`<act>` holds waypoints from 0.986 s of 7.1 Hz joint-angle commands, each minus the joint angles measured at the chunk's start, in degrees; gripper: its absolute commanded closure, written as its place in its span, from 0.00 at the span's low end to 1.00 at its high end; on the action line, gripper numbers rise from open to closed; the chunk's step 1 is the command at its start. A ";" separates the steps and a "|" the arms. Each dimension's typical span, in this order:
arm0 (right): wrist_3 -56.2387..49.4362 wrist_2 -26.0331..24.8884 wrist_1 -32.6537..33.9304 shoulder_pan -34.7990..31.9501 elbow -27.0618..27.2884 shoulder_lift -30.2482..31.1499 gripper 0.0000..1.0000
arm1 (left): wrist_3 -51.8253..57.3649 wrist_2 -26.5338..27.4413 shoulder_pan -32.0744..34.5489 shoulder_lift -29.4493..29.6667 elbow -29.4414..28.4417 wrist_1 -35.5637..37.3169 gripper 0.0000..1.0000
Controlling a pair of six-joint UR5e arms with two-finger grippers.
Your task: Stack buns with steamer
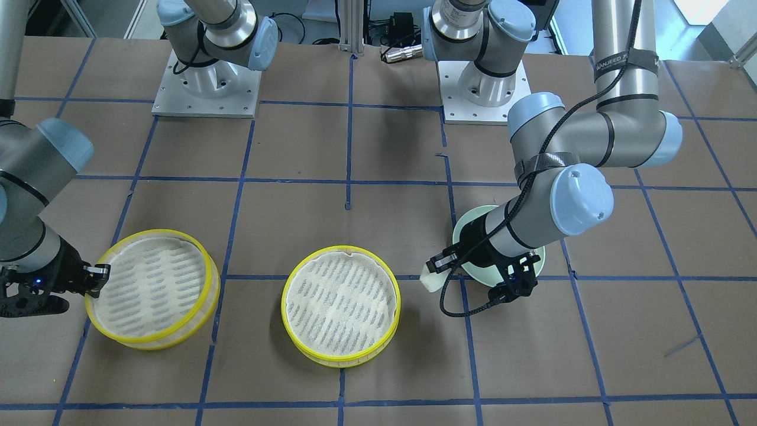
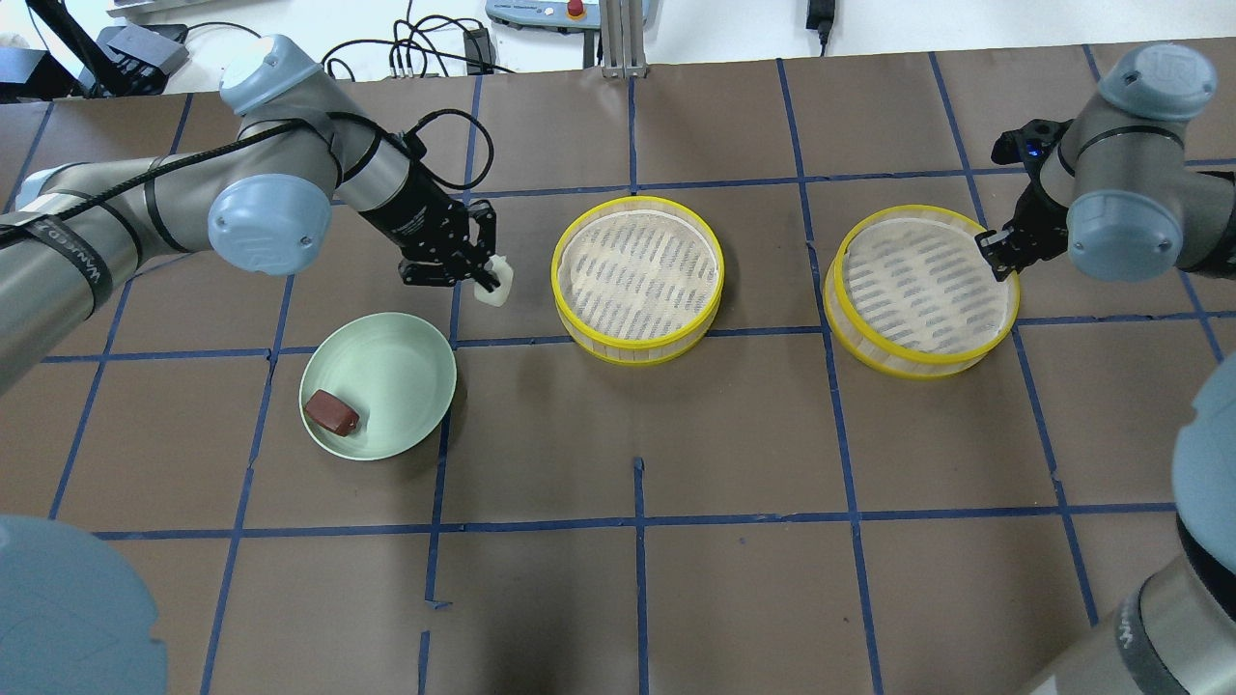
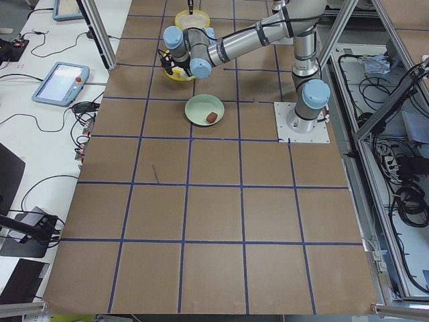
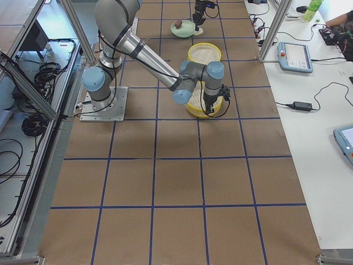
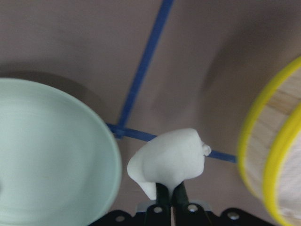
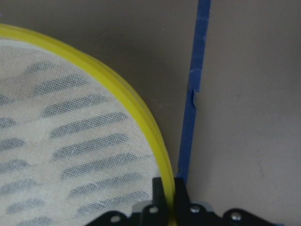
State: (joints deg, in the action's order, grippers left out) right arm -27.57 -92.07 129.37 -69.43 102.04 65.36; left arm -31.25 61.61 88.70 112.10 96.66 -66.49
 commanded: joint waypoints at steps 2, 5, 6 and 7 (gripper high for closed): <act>0.85 0.13 -9.27 -0.09 -6.83 2.75 0.91 | -22.36 -6.33 7.45 5.91 -1.73 16.45 0.27; 6.19 0.92 -13.68 -1.23 -8.87 4.93 0.91 | -16.27 -4.77 7.37 4.98 -2.09 14.37 0.00; 10.83 1.10 -15.62 -4.45 -9.83 5.47 0.91 | -3.25 8.39 7.02 4.01 -1.91 10.63 0.00; 17.49 1.01 -16.86 -9.36 -10.89 6.09 0.91 | 9.50 23.49 6.49 2.26 -1.91 3.11 0.00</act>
State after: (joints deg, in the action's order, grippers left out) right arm -17.37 -91.14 114.58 -73.69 92.46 70.54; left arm -36.80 68.63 95.73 116.16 94.72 -56.21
